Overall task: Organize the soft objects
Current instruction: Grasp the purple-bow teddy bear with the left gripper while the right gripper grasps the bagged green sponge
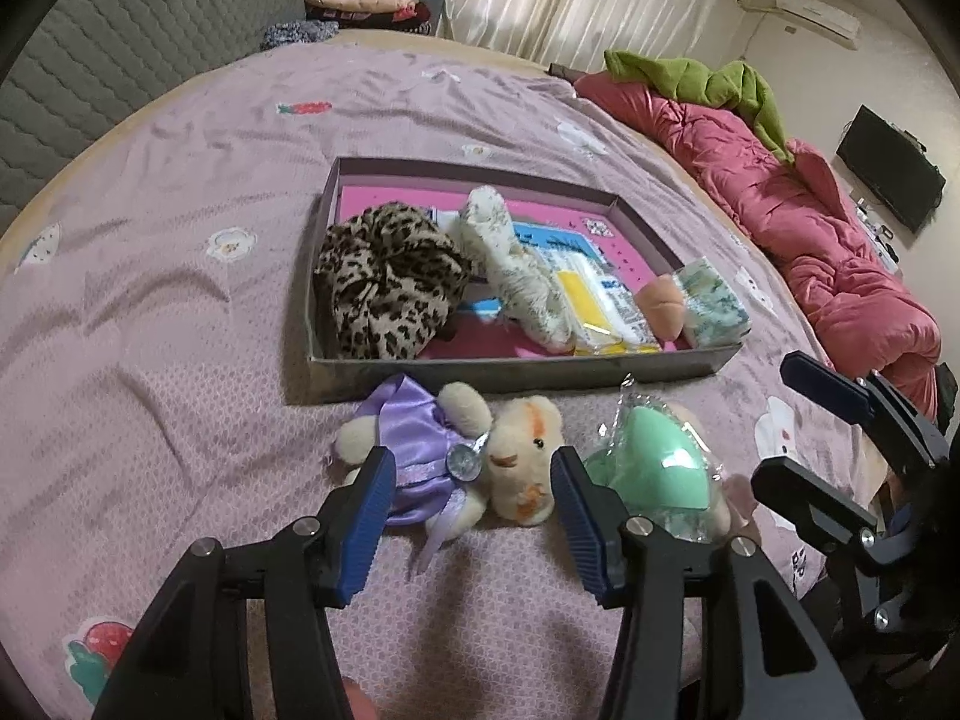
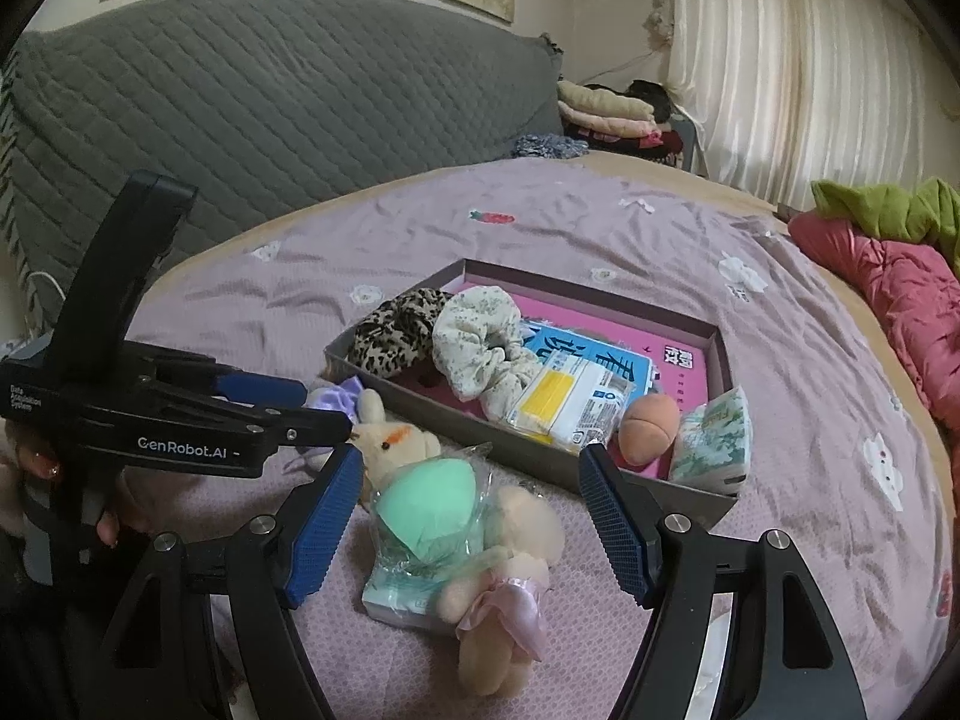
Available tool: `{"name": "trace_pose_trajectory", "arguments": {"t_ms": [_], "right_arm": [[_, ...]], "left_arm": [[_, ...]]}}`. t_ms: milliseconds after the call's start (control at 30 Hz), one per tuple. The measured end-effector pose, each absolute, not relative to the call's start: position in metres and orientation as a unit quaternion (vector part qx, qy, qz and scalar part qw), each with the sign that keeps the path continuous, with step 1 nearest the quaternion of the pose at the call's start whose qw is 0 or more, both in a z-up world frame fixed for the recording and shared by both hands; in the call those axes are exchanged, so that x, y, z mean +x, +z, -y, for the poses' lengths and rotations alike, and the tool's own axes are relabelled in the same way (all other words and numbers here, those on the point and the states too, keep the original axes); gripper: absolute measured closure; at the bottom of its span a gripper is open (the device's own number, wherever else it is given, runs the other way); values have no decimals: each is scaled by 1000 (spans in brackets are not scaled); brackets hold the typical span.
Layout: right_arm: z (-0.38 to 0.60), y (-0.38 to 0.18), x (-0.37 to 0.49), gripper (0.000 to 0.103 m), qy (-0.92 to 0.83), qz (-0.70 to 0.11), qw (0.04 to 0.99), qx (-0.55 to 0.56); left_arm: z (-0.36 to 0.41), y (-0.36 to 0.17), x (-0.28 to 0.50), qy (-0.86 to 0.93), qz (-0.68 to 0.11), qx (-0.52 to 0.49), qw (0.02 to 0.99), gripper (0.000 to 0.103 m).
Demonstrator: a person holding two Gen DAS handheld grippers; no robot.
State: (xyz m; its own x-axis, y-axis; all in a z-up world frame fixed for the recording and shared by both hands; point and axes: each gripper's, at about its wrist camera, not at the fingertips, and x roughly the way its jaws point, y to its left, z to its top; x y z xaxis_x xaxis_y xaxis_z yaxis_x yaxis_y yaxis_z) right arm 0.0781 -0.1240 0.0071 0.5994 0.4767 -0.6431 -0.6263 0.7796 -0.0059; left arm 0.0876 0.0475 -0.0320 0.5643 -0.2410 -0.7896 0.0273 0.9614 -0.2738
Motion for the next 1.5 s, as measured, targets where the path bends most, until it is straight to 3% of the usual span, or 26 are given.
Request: {"name": "trace_pose_trajectory", "arguments": {"t_ms": [800,1067,1500], "right_arm": [[127,0,88,28,306,-336,885,-105],[117,-9,90,28,321,-356,870,-112],[87,-36,91,28,326,-374,850,-175]], "left_arm": [[-87,-67,122,-93,-502,-198,837,49],[-78,-67,126,-100,-498,-184,842,49],[-81,-69,129,-104,-499,-209,835,52]]}}
